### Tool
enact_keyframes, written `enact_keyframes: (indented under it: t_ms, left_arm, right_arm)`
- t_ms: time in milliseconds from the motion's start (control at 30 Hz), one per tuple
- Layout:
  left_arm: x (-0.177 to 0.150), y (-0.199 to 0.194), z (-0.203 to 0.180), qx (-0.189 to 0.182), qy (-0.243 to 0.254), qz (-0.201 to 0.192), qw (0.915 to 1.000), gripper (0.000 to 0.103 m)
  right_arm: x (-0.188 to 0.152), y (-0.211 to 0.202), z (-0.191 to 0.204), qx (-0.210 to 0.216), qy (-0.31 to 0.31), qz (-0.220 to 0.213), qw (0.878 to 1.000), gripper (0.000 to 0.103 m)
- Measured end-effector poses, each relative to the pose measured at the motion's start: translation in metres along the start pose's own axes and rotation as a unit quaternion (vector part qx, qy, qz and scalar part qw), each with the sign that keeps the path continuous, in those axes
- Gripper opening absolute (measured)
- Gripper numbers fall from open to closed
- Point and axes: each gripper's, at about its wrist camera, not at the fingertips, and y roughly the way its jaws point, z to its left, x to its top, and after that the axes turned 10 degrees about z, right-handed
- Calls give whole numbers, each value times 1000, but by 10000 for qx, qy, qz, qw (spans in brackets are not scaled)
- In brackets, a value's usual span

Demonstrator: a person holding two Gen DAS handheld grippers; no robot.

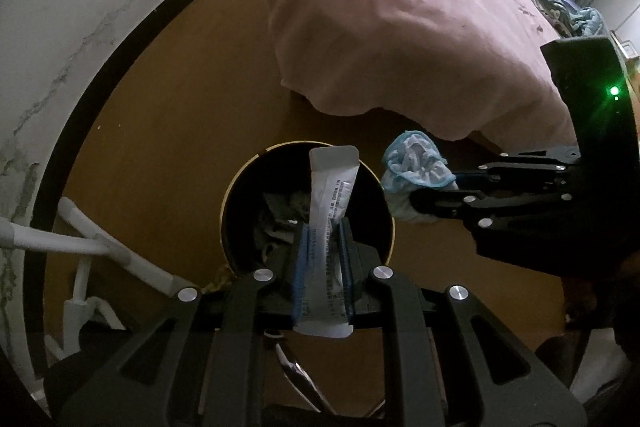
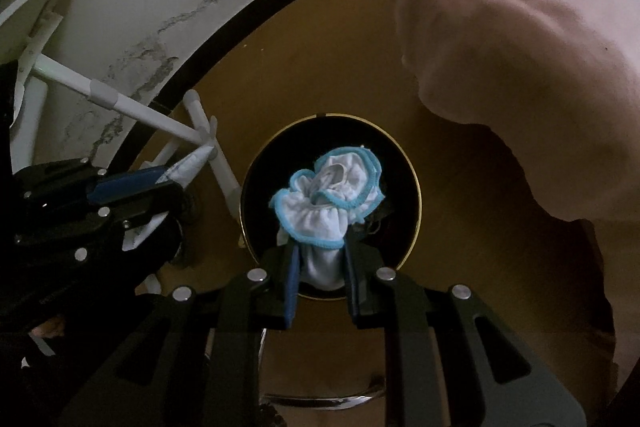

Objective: Collect trash
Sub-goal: 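Carry the cloth bag and wrapper over the bin and open both tools, then grasp the white bottle cap with right tool while left tool grasps crumpled tissue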

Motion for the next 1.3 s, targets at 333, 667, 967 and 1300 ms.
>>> enact_keyframes:
  t_ms: [333,667,967,1300]
  left_arm:
    - [-2,-9,-5,86,81,-58,9999,43]
    - [-17,-67,-42,305,551,-597,9962,85]
    - [-67,-228,-45,678,413,-2035,9759,93]
    - [-225,-348,183,2220,-2478,-2266,9154,93]
  right_arm:
    - [-1,-14,-3,94,19,-76,9999,47]
    - [-13,-82,-16,-209,86,-651,9976,63]
    - [13,-195,70,-295,-453,-1784,9825,69]
    - [76,-158,387,711,-2949,-1499,9410,65]
